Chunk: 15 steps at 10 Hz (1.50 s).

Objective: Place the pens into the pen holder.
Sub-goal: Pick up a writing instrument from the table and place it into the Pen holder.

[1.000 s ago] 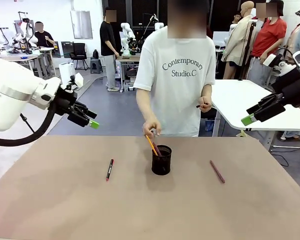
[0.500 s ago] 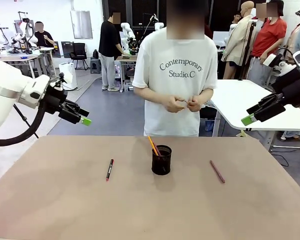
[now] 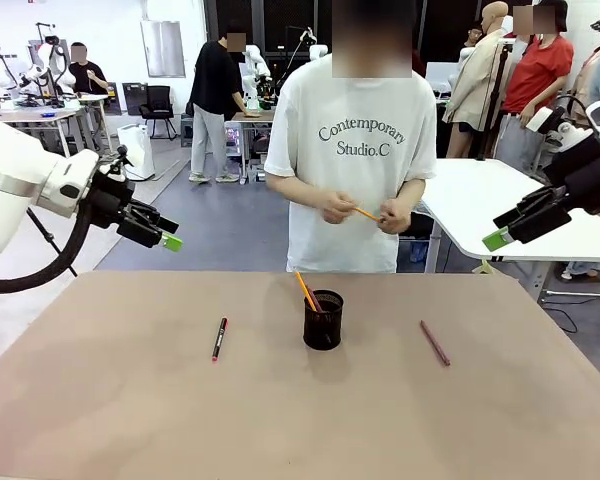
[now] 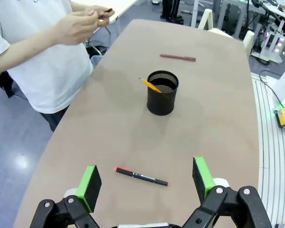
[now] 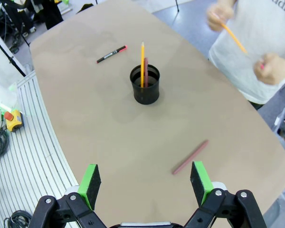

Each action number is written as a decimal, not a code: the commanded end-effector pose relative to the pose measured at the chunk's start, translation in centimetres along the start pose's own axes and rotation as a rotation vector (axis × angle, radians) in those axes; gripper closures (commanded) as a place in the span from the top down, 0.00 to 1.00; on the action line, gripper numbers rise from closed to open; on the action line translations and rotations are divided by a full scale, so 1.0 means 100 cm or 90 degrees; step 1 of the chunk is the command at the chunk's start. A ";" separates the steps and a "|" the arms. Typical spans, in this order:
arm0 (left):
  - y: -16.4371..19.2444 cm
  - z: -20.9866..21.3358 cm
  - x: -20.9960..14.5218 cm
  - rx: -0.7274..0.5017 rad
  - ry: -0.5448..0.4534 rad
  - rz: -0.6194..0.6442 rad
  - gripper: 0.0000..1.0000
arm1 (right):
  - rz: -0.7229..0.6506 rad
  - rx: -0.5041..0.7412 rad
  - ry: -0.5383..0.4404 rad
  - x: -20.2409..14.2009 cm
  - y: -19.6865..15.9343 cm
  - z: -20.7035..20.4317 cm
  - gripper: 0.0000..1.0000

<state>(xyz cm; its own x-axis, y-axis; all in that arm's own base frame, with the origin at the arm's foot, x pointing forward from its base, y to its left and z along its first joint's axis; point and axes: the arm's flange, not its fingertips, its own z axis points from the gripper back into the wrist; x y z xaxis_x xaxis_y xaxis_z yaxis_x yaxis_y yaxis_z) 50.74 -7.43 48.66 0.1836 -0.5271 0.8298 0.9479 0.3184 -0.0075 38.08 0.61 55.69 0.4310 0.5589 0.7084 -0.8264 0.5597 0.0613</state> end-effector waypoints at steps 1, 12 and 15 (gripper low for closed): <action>0.000 0.000 0.001 0.002 0.006 -0.002 1.00 | -0.003 0.010 -0.018 0.002 0.000 -0.001 1.00; 0.000 0.000 0.001 0.002 0.006 -0.002 1.00 | -0.003 0.010 -0.018 0.002 0.000 -0.001 1.00; 0.000 0.000 0.001 0.002 0.006 -0.002 1.00 | -0.003 0.010 -0.018 0.002 0.000 -0.001 1.00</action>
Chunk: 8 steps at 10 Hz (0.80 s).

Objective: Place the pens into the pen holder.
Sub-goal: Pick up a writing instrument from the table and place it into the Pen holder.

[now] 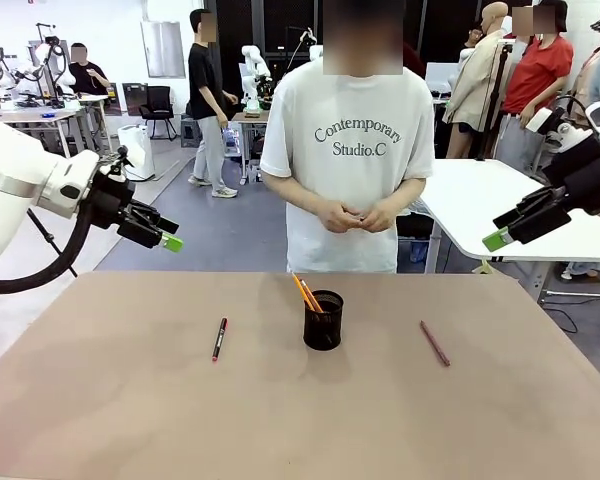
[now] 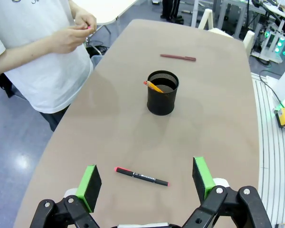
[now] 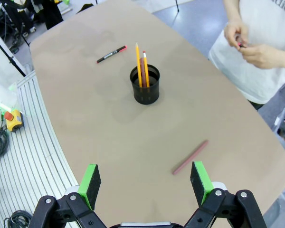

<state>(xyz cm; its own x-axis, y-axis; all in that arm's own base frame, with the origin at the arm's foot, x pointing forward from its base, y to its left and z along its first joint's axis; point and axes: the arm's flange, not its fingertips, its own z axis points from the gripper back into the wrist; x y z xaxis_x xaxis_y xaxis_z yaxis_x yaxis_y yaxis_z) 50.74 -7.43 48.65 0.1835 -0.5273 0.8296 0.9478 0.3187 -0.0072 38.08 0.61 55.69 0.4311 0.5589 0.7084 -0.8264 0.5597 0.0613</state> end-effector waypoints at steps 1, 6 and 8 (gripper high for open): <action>-0.001 0.000 0.001 0.002 0.006 -0.002 1.00 | -0.003 0.010 -0.018 0.002 0.000 -0.001 1.00; -0.001 0.000 0.001 0.002 0.006 -0.002 1.00 | -0.003 0.010 -0.018 0.002 0.000 -0.001 1.00; -0.001 0.000 0.001 0.002 0.006 -0.002 1.00 | -0.003 0.010 -0.018 0.002 0.000 -0.001 1.00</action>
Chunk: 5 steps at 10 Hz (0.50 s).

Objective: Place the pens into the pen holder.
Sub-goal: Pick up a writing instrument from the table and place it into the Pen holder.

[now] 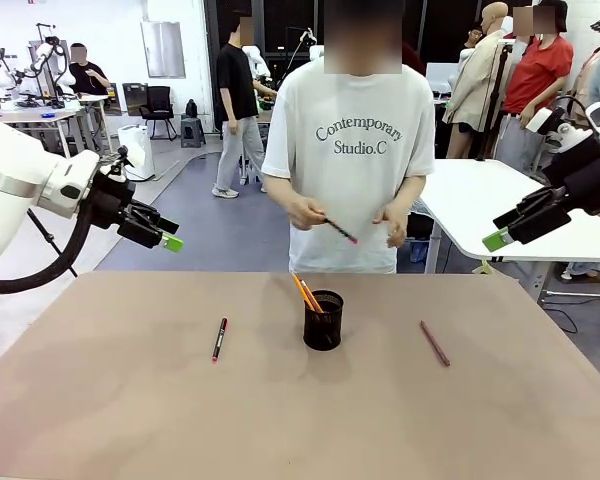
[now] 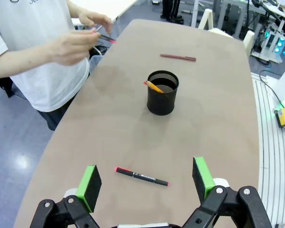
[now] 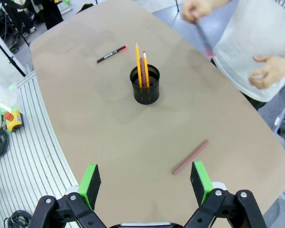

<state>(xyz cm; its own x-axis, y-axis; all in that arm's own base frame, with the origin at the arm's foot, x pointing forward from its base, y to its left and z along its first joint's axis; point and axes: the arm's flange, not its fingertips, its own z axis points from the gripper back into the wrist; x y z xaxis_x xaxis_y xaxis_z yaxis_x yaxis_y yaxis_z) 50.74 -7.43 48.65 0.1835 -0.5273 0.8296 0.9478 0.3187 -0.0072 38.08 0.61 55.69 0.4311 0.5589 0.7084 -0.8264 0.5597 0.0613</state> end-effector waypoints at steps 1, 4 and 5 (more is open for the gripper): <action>-0.001 0.000 0.001 0.002 0.006 -0.002 1.00 | -0.003 0.010 -0.018 0.002 0.000 -0.001 1.00; -0.001 0.000 0.001 0.002 0.006 -0.002 1.00 | -0.003 0.010 -0.018 0.002 0.000 -0.001 1.00; -0.001 0.000 0.001 0.002 0.006 -0.002 1.00 | -0.003 0.010 -0.018 0.002 0.000 -0.001 1.00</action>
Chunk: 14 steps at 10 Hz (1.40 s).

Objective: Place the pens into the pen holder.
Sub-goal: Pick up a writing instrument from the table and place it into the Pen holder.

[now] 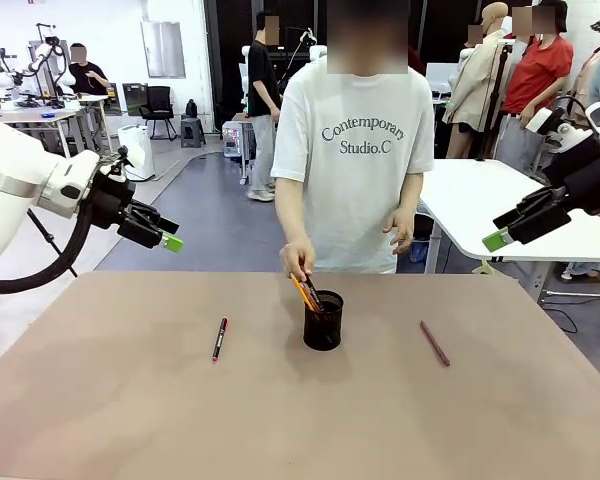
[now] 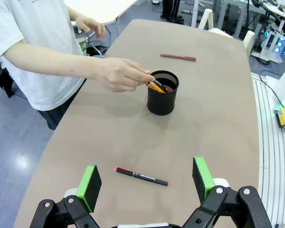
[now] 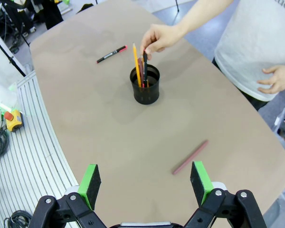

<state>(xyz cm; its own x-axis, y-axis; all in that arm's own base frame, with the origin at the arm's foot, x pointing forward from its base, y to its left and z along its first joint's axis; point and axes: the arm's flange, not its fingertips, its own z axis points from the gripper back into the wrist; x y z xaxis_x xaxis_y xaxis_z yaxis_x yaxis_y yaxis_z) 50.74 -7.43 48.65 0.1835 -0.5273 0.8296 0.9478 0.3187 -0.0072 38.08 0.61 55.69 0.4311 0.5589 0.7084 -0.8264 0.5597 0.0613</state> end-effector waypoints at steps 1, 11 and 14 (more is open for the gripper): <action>-0.001 0.000 0.001 0.002 0.006 -0.002 1.00 | -0.003 0.010 -0.018 0.002 0.000 -0.001 1.00; -0.001 0.000 0.001 0.002 0.006 -0.002 1.00 | -0.115 -0.089 0.187 0.035 -0.035 -0.087 1.00; -0.001 0.000 0.001 0.002 0.006 -0.002 1.00 | -0.152 -0.136 0.241 0.030 -0.060 -0.125 1.00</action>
<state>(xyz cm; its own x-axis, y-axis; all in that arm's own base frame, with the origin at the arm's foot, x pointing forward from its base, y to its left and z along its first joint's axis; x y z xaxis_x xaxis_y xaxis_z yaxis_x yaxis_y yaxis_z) 50.77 -7.46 48.66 0.1830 -0.5276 0.8296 0.9480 0.3182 -0.0068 47.46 6.24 48.24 0.6915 0.5848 0.4241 -0.6545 0.7557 0.0252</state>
